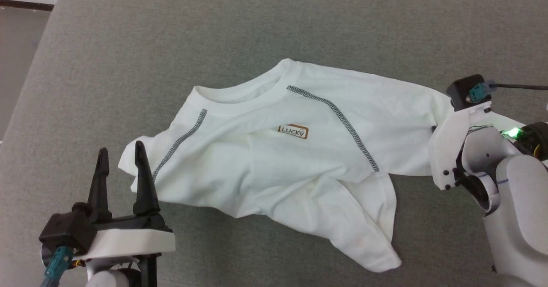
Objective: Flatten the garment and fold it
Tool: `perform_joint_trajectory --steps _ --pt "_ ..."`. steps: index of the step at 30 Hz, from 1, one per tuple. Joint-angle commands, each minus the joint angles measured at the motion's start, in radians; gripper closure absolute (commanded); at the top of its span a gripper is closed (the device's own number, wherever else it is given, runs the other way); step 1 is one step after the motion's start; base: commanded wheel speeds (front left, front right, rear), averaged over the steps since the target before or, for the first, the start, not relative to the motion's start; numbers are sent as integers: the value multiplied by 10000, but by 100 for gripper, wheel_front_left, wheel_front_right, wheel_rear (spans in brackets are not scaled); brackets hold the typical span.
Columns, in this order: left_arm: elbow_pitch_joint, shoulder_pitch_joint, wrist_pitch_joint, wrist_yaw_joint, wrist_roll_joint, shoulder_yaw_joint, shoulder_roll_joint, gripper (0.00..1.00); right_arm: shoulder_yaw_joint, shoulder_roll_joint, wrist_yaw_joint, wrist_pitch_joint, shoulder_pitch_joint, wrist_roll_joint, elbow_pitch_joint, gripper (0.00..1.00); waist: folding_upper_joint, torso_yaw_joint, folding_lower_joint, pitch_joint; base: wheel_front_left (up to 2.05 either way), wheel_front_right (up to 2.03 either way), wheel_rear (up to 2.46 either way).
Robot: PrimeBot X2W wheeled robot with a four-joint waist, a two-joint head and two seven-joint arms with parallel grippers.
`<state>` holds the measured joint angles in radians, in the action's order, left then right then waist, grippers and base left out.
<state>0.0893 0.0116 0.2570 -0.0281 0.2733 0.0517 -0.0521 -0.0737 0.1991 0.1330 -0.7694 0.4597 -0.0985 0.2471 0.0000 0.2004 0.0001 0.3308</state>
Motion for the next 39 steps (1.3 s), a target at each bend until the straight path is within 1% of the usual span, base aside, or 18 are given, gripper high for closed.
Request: perform_joint_trajectory --steps 1,6,9,11,15,18,20,22,23,24,25,28,30,33,35,37,39 --pt "-22 174 47 5 61 16 17 0 15 70 -23 46 -354 -1 139 100 0 -131 -1 -56 0 0 0" --pt "-6 164 47 100 77 80 17 0 390 -13 -23 886 -468 -72 -191 100 0 -528 -1 -181 0 0 0" --pt "14 168 47 140 33 124 17 0 739 40 -23 1077 -641 -110 -354 100 0 -752 -1 -202 0 0 0" --pt "21 182 47 168 9 142 18 0 1062 270 -23 1047 -844 4 -458 100 0 -853 -1 -187 0 0 0" --pt "5 207 47 237 -7 167 18 0 1919 1003 -23 1149 -1316 444 -660 100 0 -975 -1 -74 0 0 0" --pt "-24 216 47 256 2 155 18 0 2614 1512 -23 1428 -1636 1030 -773 100 0 -1011 -1 22 0 0 0" --pt "-37 224 47 250 -1 153 18 0 2975 1629 -23 1705 -1739 1285 -764 100 0 -1034 -1 75 0 0 0" --pt "-57 242 47 252 -12 169 18 0 3213 1517 -23 2017 -1726 1402 -711 100 0 -1071 -1 112 0 0 0" --pt "-68 253 47 256 -23 175 18 0 3296 1391 -23 2250 -1663 1438 -694 94 0 -1095 -1 123 0 0 0" --pt "-76 263 47 262 -33 182 18 0 3293 1279 -23 2474 -1603 1497 -659 59 0 -1128 -1 123 0 0 0" --pt "-84 270 47 275 -49 184 18 0 3234 1165 -23 2667 -1538 1526 -611 0 0 -1162 -1 114 0 0 0" --pt "-92 295 47 306 -112 170 18 0 3216 735 -23 3240 -1273 1376 -599 0 0 -1237 -1 43 0 0 0" --pt "-62 301 47 320 -151 164 18 0 3320 394 -23 3797 -1163 1187 -862 0 0 -1261 -1 -47 0 0 0" --pt "83 260 47 319 -180 172 18 0 3678 -443 -23 5088 -1249 886 -1766 0 0 -1278 -1 -170 0 0 0" --pt "244 214 47 331 -213 162 18 0 3793 -959 -23 6089 -1616 771 -2529 0 0 -1267 -1 -261 0 0 0" --pt "417 138 47 393 -239 145 18 0 3799 -1297 -23 7019 -2185 648 -3256 0 0 -1278 -1 -319 0 0 0" --pt "598 45 47 407 -99 170 18 0 3731 -1444 -23 7738 -2810 458 -3759 0 0 -1334 -1 -377 0 0 0"
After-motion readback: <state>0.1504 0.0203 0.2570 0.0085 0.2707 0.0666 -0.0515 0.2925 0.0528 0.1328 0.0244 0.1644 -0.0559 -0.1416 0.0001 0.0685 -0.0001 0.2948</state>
